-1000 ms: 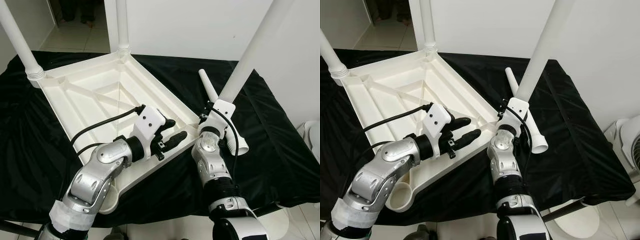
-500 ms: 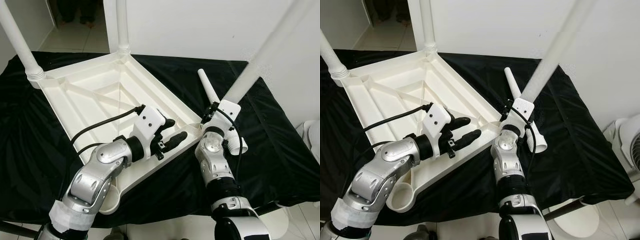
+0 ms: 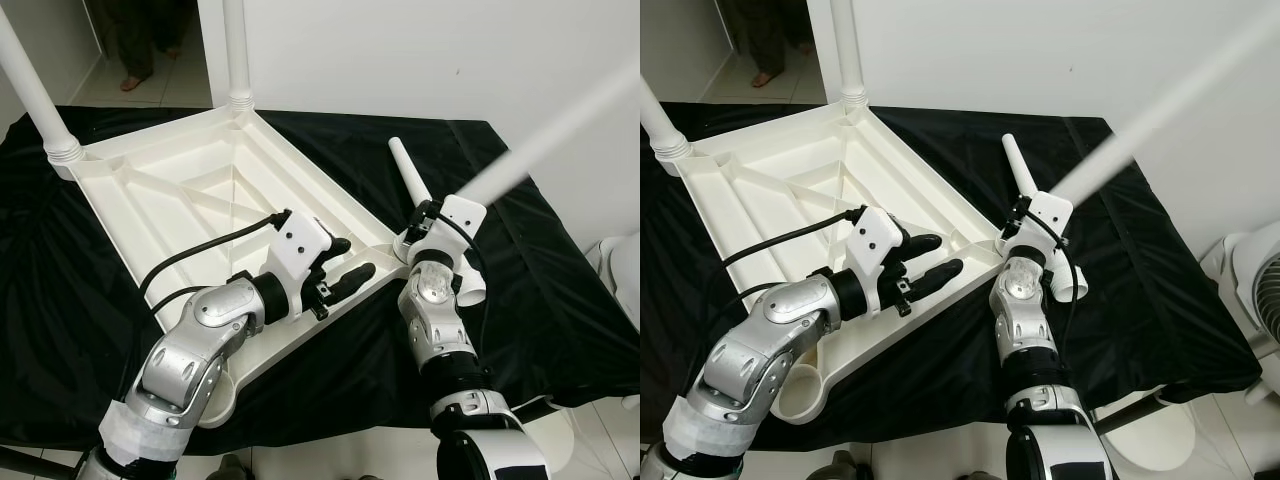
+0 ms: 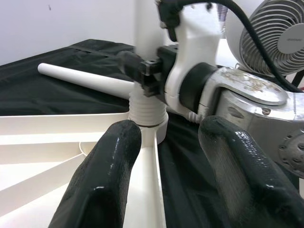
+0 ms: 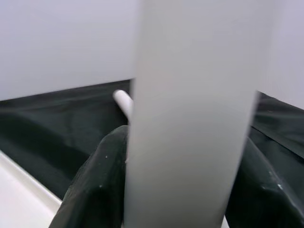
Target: Building children table
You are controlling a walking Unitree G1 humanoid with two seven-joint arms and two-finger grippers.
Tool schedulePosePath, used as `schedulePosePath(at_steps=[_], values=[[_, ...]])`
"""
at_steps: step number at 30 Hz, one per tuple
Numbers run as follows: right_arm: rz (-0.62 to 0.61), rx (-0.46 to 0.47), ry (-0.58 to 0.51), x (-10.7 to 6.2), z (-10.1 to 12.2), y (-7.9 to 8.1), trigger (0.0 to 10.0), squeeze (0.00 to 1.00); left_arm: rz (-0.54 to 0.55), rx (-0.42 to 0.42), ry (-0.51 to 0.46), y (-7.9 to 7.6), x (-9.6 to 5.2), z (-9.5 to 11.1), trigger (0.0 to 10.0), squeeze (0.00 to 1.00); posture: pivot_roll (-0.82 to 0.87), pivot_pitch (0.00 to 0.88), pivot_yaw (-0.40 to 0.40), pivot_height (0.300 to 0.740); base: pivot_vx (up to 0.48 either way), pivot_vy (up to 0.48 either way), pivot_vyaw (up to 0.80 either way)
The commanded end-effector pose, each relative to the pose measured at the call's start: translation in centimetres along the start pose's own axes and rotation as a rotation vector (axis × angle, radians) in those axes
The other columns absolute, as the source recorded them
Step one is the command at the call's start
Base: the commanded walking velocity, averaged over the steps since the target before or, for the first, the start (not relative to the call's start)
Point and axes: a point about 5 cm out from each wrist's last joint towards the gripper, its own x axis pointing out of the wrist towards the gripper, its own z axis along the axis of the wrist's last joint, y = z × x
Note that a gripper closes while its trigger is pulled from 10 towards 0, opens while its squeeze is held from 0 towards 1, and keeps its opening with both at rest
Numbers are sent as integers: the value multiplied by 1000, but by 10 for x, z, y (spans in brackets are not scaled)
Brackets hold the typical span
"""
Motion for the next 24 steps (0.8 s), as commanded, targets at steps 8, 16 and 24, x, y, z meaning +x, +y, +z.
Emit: schedulePosePath(at_steps=[8, 16, 24], values=[[16, 1, 6, 7, 0, -7, 0, 0, 11, 7, 3, 2, 3, 1, 10000, 0, 88, 56, -38, 740, 0, 0, 0], [177, 70, -18, 14, 15, -3, 10000, 0, 25, -7, 14, 3, 12, 2, 10000, 0, 87, 48, -38, 740, 0, 0, 0], [352, 49, -63, 22, 36, -11, 10000, 0, 0, -38, 30, 5, 29, 7, 10000, 0, 77, 41, -35, 740, 0, 0, 0]])
